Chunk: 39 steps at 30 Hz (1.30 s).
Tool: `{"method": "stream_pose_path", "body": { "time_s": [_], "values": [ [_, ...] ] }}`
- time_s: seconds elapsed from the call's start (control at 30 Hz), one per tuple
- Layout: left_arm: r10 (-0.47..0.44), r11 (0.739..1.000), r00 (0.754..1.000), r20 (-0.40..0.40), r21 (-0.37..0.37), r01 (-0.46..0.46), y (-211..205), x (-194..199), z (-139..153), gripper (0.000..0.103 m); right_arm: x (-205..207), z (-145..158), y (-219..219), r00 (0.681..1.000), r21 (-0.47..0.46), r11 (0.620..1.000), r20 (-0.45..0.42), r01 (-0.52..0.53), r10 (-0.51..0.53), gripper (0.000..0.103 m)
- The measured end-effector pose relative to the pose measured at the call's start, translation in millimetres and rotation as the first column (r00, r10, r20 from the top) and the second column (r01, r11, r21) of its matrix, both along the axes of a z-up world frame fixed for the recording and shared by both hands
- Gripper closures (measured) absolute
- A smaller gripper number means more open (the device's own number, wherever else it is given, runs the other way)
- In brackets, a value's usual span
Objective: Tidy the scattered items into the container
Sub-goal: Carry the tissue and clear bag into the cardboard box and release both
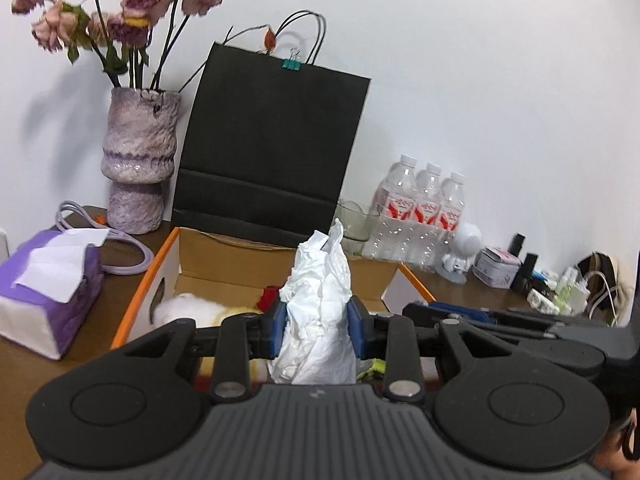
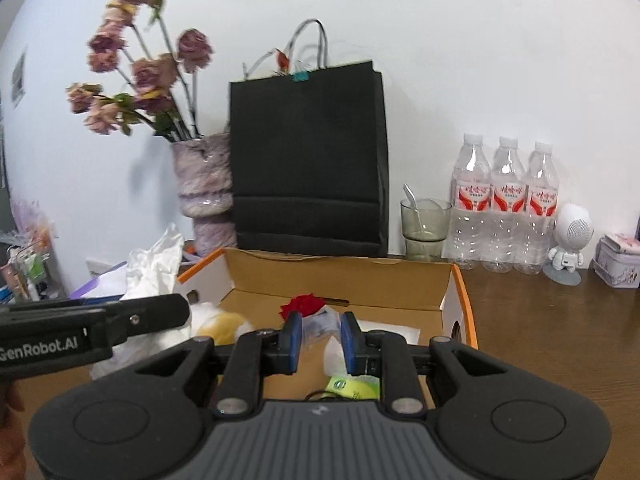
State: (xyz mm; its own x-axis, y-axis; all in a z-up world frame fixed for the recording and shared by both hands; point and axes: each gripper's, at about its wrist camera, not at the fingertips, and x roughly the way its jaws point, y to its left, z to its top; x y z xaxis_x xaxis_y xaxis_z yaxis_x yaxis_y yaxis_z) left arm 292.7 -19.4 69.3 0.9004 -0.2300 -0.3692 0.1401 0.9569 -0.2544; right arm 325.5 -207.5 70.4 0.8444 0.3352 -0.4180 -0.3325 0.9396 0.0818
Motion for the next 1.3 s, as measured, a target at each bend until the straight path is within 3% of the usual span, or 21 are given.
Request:
{"method": "stream_pose_path", "body": {
  "time_s": [0.2, 0.5, 0.57, 0.6, 0.63, 0.67, 0.7, 0.73, 0.87, 1.3],
  "values": [
    [0.003, 1.0, 0.999, -0.049, 0.014, -0.002, 0.0, 45.5, -22.5, 0.071, 24.3, -20.0, 1.5, 0.998, -0.042, 0.999, -0.052, 0.022, -0.024, 0.083],
    [0.007, 0.996, 0.998, -0.064, 0.087, -0.001, -4.1, 59.5, -42.1, 0.067, 29.5, -26.3, 3.4, 0.997, -0.075, 0.997, -0.069, 0.019, -0.024, 0.083],
    [0.021, 0.996, 0.998, -0.066, 0.085, -0.016, -2.9, 59.3, -41.8, 0.053, 30.4, -26.8, 4.0, 0.997, -0.077, 0.997, -0.079, 0.017, -0.023, 0.077],
    [0.037, 0.996, 0.997, -0.068, 0.088, -0.031, -2.5, 59.0, -41.3, 0.035, 30.5, -26.7, 4.3, 0.996, -0.076, 0.997, -0.083, 0.017, -0.023, 0.073],
    [0.056, 0.994, 0.996, -0.068, 0.096, -0.049, -1.9, 58.7, -40.6, 0.015, 30.6, -26.7, 4.1, 0.996, -0.074, 0.997, -0.088, 0.017, -0.024, 0.06],
    [0.076, 0.992, 0.995, -0.062, 0.102, -0.069, -0.9, 58.1, -39.8, 0.007, 30.9, -26.6, 3.7, 0.996, -0.071, 0.997, -0.091, 0.019, -0.025, 0.037],
    [0.095, 0.99, 0.994, -0.053, 0.105, -0.089, 0.1, 57.1, -38.9, 0.0, 31.1, -26.2, 3.1, 0.995, -0.069, 0.997, -0.09, 0.024, -0.03, 0.025],
    [0.107, 0.989, 0.993, -0.045, 0.106, -0.102, 1.5, 55.9, -37.6, 0.0, 30.8, -25.4, 2.2, 0.996, -0.068, 0.997, -0.084, 0.031, -0.037, 0.008],
    [0.119, 0.989, 0.992, -0.043, 0.088, -0.115, 6.2, 54.9, -34.0, 0.0, 27.6, -18.7, -0.7, 0.998, -0.058, 0.998, -0.06, 0.032, -0.035, 0.001],
    [0.138, 0.989, 0.99, -0.011, 0.058, -0.137, 7.2, 34.1, -21.0, 0.0, 22.9, -9.6, -2.0, 0.998, -0.051, 0.998, -0.053, 0.043, -0.046, 0.0]
  ]
}}
